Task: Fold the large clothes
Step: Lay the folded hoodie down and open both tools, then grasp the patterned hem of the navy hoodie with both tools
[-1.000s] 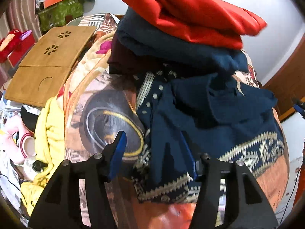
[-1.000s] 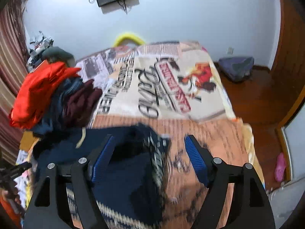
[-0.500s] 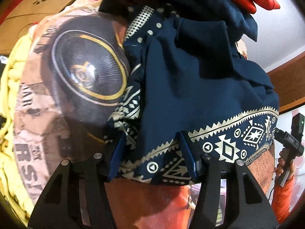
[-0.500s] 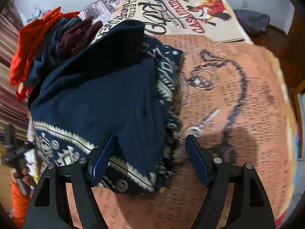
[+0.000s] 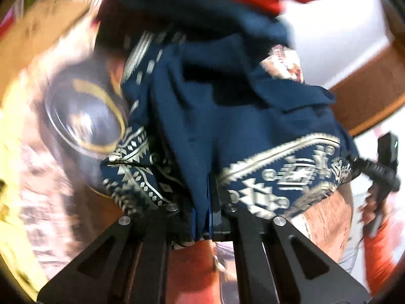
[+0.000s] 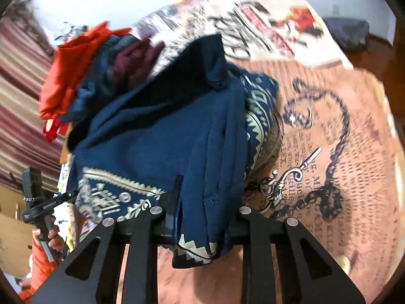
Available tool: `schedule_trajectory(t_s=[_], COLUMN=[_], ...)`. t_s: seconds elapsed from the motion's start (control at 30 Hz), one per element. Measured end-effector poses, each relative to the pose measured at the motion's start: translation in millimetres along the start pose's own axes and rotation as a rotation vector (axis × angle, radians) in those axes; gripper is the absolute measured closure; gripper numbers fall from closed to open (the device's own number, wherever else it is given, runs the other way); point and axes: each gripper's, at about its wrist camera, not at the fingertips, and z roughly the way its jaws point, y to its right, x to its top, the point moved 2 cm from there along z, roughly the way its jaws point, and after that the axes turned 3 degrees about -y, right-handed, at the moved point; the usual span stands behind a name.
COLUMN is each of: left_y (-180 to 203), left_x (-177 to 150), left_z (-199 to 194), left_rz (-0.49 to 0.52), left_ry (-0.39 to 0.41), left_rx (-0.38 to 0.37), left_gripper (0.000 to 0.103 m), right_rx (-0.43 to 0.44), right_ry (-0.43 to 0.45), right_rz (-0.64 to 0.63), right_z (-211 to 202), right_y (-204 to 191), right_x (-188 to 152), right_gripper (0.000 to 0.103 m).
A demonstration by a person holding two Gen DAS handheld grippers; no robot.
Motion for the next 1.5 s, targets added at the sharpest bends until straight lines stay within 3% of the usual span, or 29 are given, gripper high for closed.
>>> schedule_trajectory(t_s=[0.13, 0.23, 0.4, 0.53, 0.67, 0.8, 0.93, 1.1, 1.23, 1.37, 1.5], left_y=[16.3, 12.4, -17.0, -39.1, -48.4, -46.3, -30.6, 3.2, 46.1, 81.8, 99.7], left_x=[3.0, -3.0, -32.7, -56.0, -63.7, -56.8, -33.8, 2.2, 28.7, 43.1, 37.7], left_z=[-52.0, -72.8, -66.8, -37.9, -10.4, -17.7, -47.4, -62.7, -52.9, -19.0, 20.7], left_rz=[0.038, 0.042, -0.019, -0.092, -0.088, -0.065, 0.009, 0.09, 0.166, 0.23, 0.252], left_ry=[0.098, 0.116, 0.065, -0.007, -0.076, -0.054, 0.027, 0.103, 0.134, 0.097, 0.017], left_rx=[-0.024, -0.024, 0.023, 0.016, 0.188, 0.228, 0.288, 0.232, 0.155, 0.079, 0.047], left_gripper=[0.098, 0.098, 0.098, 0.095, 0.089, 0.088, 0.088, 0.085, 0.084, 0.078, 0.078], right_rx=[0.002, 0.014, 0.009, 0.002, -0.109, -0.176, -0.22, -0.203, -0.15, -0.077, -0.07], right_ry=[0.041, 0.037, 0.006, 0.012, 0.058, 0.065, 0.111, 0.181, 0.191, 0.153, 0.077], right_rz=[-0.057, -0.057, 0.001, 0.041, -0.01, -0.043, -0.062, -0.08, -0.102, -0.167, -0.256], right_z=[-27.9, -35.0, -35.0, -39.4, -51.0, -62.8, -77.0, -84.7, -73.0, -44.3, -9.8], right_y=[-18.2, -21.3, -3.2, 6.8, 1.2, 0.5, -0.9, -11.5, -30.0, -63.9, -89.5], right_x=[-11.7, -24.7, -60.3, -81.4, -84.1, -77.5, -67.0, -38.4, -22.6, -16.0, -20.9], right_gripper=[0.087, 0.087, 0.087, 0.087, 0.074, 0.073, 0.072, 0.063, 0.063, 0.061, 0.059])
